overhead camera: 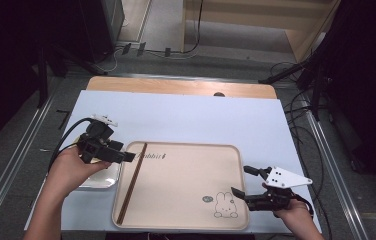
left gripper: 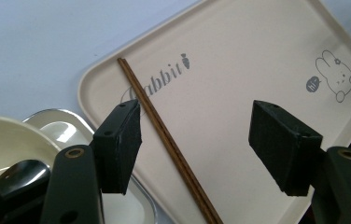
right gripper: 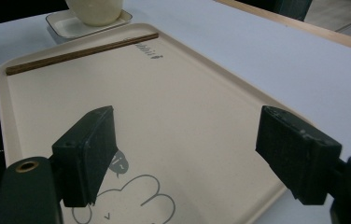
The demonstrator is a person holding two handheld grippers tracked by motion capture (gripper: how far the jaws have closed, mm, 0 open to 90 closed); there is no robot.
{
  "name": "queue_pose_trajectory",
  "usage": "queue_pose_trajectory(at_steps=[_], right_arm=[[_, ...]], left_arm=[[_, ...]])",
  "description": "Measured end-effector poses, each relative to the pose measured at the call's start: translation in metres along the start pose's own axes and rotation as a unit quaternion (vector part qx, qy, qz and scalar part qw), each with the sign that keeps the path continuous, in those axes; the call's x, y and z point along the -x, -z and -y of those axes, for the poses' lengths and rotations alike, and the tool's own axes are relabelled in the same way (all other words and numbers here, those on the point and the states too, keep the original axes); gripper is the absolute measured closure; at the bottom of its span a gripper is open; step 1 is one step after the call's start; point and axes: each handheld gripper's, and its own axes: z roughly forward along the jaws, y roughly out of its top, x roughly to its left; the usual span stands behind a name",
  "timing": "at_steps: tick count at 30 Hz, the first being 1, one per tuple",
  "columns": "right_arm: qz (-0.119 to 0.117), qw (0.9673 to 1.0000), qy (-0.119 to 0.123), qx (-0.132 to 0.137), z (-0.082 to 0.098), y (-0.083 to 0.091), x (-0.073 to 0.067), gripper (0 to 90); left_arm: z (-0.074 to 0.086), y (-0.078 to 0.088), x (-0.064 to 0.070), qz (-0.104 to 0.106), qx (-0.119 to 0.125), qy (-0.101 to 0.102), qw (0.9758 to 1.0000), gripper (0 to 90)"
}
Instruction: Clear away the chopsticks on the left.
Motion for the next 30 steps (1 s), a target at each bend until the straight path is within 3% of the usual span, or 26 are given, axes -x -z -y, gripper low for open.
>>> queue_pose_trajectory(at_steps=[6,18,22,30], right_arm=[[-0.003,1.0,0.0,-0.002,0.0,-0.002,0.0,20.5],[-0.006,1.0,0.001,0.001,-0.001,-0.002,0.0,20.5],[-0.006,1.0,0.003,0.0,-0.002,-0.003,0.0,20.5],[-0.008,1.0,0.003,0.001,-0.002,-0.003,0.0,20.5]], left_arm=[[0.005,0.011,-0.007,0.003,0.006,-0.002,1.0,34.6],[0.02,0.035,-0.025,-0.003,0.024,0.023,0.9994,32.8],[0.026,0.04,-0.03,0.003,0.028,0.016,0.9995,31.0],[0.032,0.051,-0.036,-0.019,0.03,0.024,0.9991,33.5]])
